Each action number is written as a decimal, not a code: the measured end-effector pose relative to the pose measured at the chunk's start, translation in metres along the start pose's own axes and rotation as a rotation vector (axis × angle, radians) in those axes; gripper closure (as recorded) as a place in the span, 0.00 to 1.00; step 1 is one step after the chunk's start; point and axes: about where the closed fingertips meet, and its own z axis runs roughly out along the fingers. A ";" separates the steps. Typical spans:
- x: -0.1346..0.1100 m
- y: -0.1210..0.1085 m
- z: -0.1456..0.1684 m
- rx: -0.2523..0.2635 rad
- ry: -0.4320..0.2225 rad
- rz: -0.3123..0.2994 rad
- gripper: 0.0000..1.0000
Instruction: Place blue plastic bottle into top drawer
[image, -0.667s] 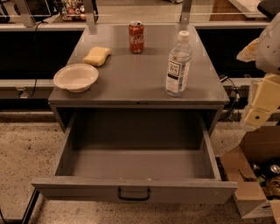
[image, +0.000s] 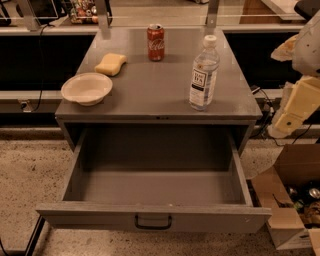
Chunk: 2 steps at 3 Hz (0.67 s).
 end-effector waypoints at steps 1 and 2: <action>0.000 -0.044 0.005 0.083 -0.136 0.015 0.00; -0.029 -0.095 0.014 0.169 -0.392 0.028 0.00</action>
Offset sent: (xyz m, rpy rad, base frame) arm 0.1608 0.0168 0.0589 0.6447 -0.4711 0.0933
